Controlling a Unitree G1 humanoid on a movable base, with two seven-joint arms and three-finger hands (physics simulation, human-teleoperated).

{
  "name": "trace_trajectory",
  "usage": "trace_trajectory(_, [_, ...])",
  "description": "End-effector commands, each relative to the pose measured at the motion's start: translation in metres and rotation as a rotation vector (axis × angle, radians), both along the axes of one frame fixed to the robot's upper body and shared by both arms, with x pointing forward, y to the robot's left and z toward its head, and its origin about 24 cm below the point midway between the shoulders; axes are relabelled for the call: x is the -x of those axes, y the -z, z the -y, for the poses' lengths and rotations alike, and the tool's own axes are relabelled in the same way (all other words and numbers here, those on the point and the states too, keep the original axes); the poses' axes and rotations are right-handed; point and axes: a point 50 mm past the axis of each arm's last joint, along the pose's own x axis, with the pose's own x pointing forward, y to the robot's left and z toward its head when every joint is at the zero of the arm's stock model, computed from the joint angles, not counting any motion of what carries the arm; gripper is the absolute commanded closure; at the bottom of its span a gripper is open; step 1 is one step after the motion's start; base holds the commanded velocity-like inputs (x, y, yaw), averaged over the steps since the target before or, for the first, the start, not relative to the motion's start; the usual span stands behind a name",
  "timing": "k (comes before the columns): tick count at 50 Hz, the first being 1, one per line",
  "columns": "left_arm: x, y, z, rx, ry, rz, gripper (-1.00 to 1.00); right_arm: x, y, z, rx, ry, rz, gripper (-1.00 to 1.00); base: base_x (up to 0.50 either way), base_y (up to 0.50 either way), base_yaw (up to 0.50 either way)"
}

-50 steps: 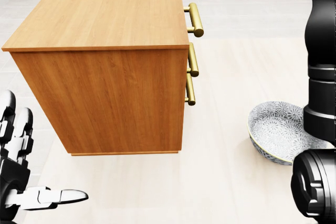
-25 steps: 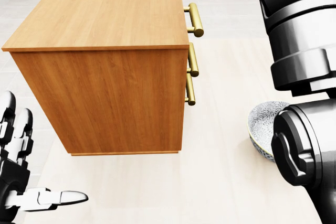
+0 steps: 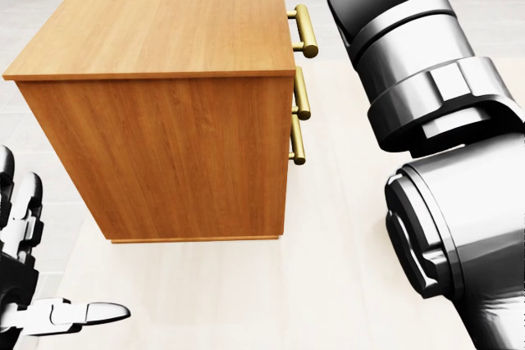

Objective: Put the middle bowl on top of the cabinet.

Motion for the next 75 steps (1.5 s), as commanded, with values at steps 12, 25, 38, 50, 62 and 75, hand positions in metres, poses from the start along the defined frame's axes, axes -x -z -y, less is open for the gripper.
trace_trajectory(12, [0.001,0.003,-0.004,0.004,-0.005,-0.001,-1.0,0.005,-0.003,-0.03,0.09,-0.004,0.039,1.0,0.0,0.0,0.0])
trace_trajectory(25, [0.005,0.003,-0.004,0.001,-0.002,0.001,-1.0,0.003,0.016,-0.04,0.152,-0.004,0.014,1.0,0.0,0.0,0.0])
trace_trajectory(38, [0.003,0.006,-0.003,0.006,0.0,-0.01,-1.0,0.004,0.021,-0.045,0.187,-0.021,-0.009,1.0,0.0,0.0,0.0])
trace_trajectory(50, [0.002,0.01,-0.004,0.013,0.001,-0.028,-1.0,0.003,0.023,-0.045,0.192,-0.019,-0.014,1.0,0.0,0.0,0.0])
trace_trajectory(62, [0.004,0.008,-0.005,0.012,-0.001,-0.02,-1.0,0.004,0.022,-0.047,0.199,-0.023,-0.011,1.0,0.0,0.0,0.0])
trace_trajectory(75, [0.005,0.006,-0.005,0.009,-0.002,-0.011,-1.0,0.004,0.021,-0.047,0.205,-0.021,-0.009,0.9,0.0,0.0,0.0])
